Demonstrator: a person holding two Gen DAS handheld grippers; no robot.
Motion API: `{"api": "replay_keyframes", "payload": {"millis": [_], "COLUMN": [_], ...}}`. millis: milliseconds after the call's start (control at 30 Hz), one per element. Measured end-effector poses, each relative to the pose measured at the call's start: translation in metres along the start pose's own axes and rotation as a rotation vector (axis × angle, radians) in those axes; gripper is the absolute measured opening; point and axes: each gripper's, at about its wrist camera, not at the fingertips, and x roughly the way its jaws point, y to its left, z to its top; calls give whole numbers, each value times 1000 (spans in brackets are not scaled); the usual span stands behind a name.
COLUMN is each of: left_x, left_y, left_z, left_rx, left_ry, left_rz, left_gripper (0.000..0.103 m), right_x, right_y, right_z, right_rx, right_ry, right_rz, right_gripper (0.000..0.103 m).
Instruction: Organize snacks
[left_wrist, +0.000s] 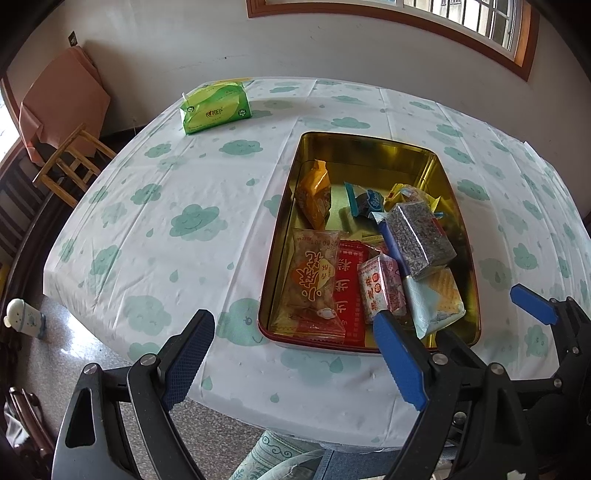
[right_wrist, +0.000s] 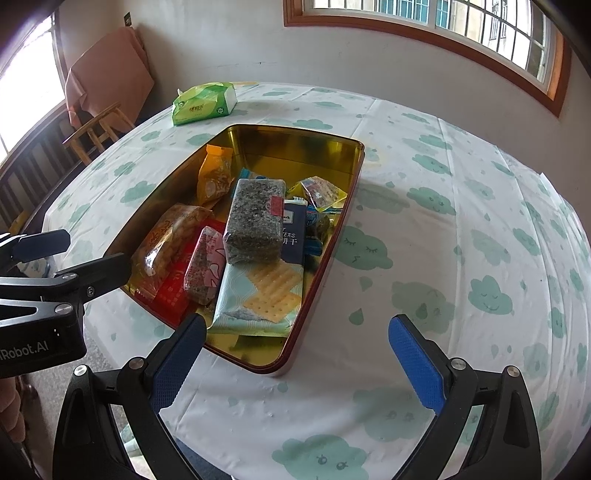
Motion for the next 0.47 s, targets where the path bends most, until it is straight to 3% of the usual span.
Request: {"api": "replay_keyframes", "payload": {"millis": [467], "left_x": [-1], "left_y": [3], "left_z": [3], "left_rx": [8], "left_ry": [-3], "left_rz": [-23], "left_gripper": [87], "right_x": [-1], "right_y": [1], "right_z": [2], "right_rx": [14], "right_ry": [-6], "right_rz": [13], "right_gripper": [99]}}
